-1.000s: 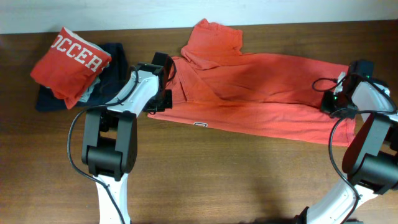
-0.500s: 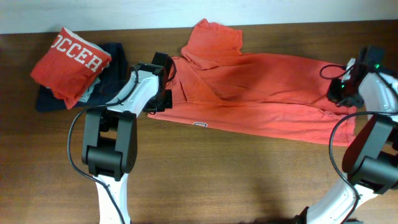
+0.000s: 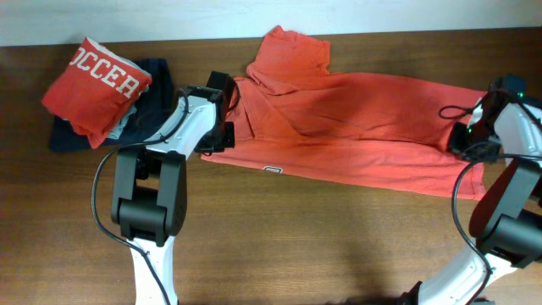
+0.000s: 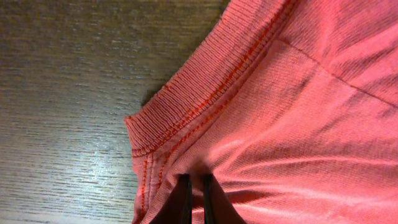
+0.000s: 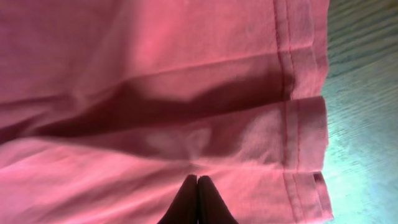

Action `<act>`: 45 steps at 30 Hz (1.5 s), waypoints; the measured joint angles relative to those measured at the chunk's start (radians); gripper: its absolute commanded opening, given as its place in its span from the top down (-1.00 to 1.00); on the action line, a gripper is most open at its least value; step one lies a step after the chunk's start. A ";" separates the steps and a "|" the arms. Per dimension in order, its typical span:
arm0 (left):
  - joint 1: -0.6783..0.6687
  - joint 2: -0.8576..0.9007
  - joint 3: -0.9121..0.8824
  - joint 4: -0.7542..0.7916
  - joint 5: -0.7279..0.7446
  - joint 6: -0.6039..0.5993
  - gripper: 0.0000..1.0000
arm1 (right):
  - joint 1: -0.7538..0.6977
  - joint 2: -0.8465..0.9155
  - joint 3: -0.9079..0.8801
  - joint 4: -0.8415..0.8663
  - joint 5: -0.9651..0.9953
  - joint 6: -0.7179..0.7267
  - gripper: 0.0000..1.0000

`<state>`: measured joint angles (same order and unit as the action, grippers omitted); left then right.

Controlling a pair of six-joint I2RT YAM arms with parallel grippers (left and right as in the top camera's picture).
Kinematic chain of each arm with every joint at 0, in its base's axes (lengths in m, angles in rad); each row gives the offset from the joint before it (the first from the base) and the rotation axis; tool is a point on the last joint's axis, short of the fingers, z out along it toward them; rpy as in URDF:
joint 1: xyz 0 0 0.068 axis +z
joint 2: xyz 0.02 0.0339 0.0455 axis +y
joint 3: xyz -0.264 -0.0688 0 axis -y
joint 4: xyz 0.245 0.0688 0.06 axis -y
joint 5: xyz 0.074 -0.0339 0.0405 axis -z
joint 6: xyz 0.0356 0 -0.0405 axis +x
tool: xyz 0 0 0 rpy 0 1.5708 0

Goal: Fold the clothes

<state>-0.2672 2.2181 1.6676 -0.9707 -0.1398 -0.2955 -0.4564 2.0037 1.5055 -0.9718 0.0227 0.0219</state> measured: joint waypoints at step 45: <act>0.000 0.000 0.000 0.000 0.000 0.000 0.81 | -0.026 0.000 -0.160 0.359 -0.104 0.005 0.63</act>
<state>-0.2668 2.2181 1.6676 -0.9703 -0.1398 -0.2955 -0.4820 2.0037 1.3453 -0.6125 -0.0814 0.0273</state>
